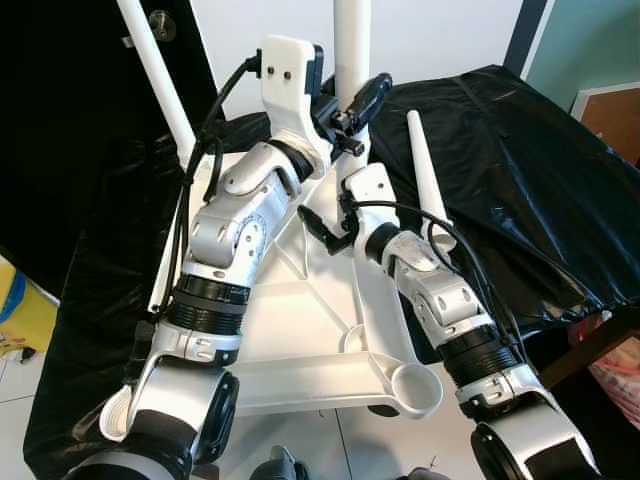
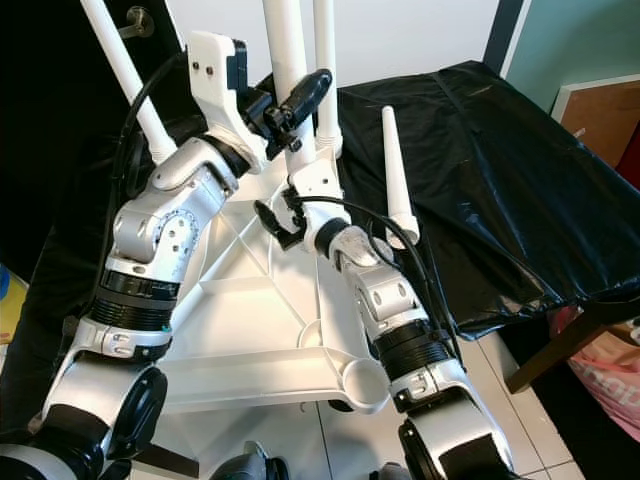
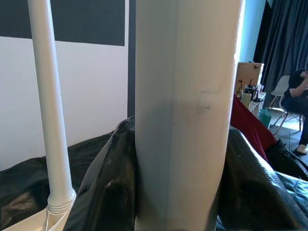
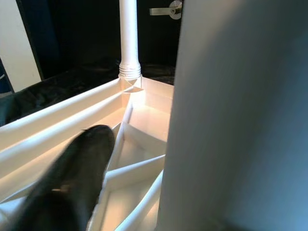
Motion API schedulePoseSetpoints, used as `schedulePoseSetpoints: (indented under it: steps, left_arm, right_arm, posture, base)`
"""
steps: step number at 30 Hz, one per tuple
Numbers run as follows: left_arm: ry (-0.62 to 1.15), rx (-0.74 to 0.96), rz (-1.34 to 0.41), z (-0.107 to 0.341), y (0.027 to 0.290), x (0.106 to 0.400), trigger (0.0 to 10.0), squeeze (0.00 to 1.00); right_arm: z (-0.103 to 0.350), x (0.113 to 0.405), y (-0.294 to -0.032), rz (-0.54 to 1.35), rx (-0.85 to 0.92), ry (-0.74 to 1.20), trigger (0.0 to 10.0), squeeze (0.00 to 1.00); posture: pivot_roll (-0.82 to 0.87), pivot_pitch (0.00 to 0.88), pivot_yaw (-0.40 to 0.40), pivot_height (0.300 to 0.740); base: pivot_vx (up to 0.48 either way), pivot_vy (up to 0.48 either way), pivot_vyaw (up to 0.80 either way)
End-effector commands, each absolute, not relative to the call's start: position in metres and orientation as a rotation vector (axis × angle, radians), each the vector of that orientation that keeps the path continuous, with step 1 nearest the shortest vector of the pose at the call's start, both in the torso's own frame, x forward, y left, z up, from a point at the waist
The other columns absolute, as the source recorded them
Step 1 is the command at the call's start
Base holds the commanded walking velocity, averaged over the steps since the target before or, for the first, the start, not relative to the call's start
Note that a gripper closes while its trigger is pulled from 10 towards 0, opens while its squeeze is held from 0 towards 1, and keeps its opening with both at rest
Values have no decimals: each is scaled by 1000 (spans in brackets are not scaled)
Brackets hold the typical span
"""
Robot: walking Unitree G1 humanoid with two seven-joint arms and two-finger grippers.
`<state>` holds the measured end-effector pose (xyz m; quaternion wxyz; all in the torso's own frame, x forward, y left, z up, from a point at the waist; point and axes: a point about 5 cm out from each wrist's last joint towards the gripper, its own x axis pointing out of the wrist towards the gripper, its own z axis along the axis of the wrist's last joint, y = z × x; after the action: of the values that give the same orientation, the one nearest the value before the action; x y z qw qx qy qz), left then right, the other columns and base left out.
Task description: Building children table
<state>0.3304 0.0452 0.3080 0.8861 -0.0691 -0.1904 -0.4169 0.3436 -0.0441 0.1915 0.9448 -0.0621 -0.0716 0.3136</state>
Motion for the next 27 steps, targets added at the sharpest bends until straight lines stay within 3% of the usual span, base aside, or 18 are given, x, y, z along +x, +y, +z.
schedulePoseSetpoints:
  steps: [1,2,3,19,20,22,23,24,27]
  left_arm:
    - [-418,-158,-963,314,30,319,10000,0]
    - [-416,-160,-965,314,29,318,10000,0]
    - [-413,-159,-967,313,28,317,10000,0]
    - [-418,-140,-977,312,28,311,10000,0]
    - [-418,-140,-980,312,27,311,10000,0]
    - [-417,-140,-982,312,27,310,10000,0]
    - [-417,-144,-983,312,28,310,10000,302]
    - [-415,-158,-988,312,29,310,10000,1000]
    - [-420,-163,-996,313,32,310,10000,1000]
  right_arm:
    - [193,344,-35,662,-126,-149,4784,0]
    - [193,344,-35,656,-121,-153,1216,0]
    - [193,345,-35,652,-114,-155,0,0]
    - [191,346,-41,586,-63,-166,0,0]
    - [191,347,-43,571,-55,-165,3725,0]
    - [191,348,-44,560,-50,-163,3725,0]
    - [191,348,-45,549,-40,-163,10000,0]
    - [191,349,-47,538,-35,-164,10000,0]
    - [192,352,-51,497,-21,-167,10000,0]
  posture:
    - [-60,0,55,740]
    - [-60,0,55,740]
    - [-61,0,56,740]
    - [-50,0,56,740]
    - [-45,0,51,740]
    - [-45,0,51,740]
    - [-42,0,48,740]
    - [-40,0,46,740]
    - [-38,0,40,740]
  base:
    - [0,0,0]
    - [0,0,0]
    - [0,0,0]
    - [0,0,0]
    - [0,0,0]
    - [0,0,0]
    - [0,0,0]
    - [0,0,0]
    - [0,0,0]
